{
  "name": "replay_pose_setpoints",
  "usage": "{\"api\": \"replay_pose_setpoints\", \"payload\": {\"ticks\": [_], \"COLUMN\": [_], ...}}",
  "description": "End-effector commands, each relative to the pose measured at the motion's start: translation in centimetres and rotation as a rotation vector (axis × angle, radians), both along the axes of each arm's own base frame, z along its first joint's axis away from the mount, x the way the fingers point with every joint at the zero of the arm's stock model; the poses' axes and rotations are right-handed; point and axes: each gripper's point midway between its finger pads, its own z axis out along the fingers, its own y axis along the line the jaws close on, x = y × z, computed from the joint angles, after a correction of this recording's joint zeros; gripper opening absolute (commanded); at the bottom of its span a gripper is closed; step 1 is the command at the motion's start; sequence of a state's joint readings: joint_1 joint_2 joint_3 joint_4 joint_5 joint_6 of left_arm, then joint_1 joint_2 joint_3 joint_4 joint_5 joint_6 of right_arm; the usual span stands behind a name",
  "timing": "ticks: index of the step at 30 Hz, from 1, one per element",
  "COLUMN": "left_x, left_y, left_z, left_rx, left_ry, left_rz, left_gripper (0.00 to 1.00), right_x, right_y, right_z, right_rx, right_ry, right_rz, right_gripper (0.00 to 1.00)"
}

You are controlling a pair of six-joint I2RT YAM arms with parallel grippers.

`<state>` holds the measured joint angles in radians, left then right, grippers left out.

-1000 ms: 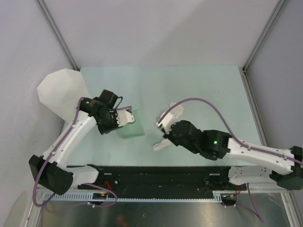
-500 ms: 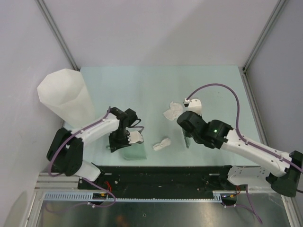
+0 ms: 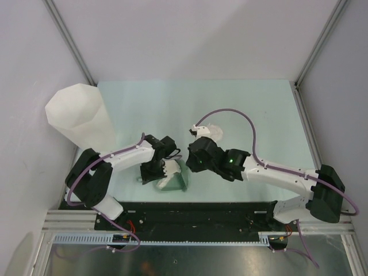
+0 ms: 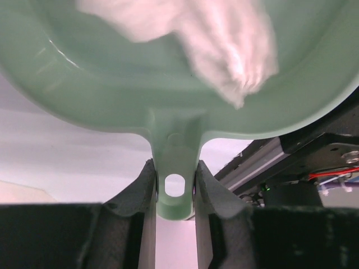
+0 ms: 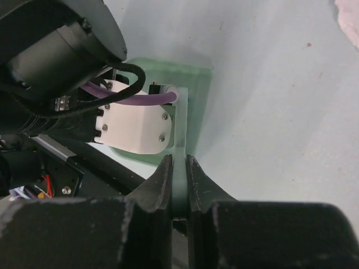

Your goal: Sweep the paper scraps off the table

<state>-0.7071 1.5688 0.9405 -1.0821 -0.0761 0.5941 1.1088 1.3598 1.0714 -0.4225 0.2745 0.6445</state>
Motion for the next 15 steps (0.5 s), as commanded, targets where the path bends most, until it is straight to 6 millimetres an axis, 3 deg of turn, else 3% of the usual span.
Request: {"api": "replay_pose_setpoints", "payload": {"ticks": [1, 2, 3, 8, 12, 15], "left_x": [-0.8, -1.0, -1.0, -0.7, 0.4, 1.5], "left_y": [-2.0, -2.2, -2.6, -5.8, -8.0, -8.6], "left_z": [-0.3, -0.3, 0.1, 2.2, 5.0, 7.6], "left_rx": [-0.102, -0.119, -0.15, -0.36, -0.492, -0.552], "left_ry": [0.031, 0.038, 0.033, 0.013, -0.055, -0.13], "left_rz": [0.02, 0.02, 0.013, 0.033, 0.047, 0.055], "left_gripper": [0.0, 0.0, 0.0, 0.0, 0.0, 0.0], "right_x": [0.6, 1.3, 1.5, 2.6, 2.1, 2.2], "right_y": [4.4, 3.1, 1.7, -6.5, -12.7, -16.7], "right_z": [7.2, 8.3, 7.6, 8.7, 12.5, 13.9], "right_rx": [0.329, 0.322, 0.262, 0.081, 0.094, 0.08], "right_ry": [-0.067, -0.112, -0.121, -0.235, -0.33, -0.375], "right_rz": [0.055, 0.003, -0.017, -0.208, -0.325, -0.411], "right_gripper": [0.0, 0.0, 0.0, 0.0, 0.0, 0.0]}}
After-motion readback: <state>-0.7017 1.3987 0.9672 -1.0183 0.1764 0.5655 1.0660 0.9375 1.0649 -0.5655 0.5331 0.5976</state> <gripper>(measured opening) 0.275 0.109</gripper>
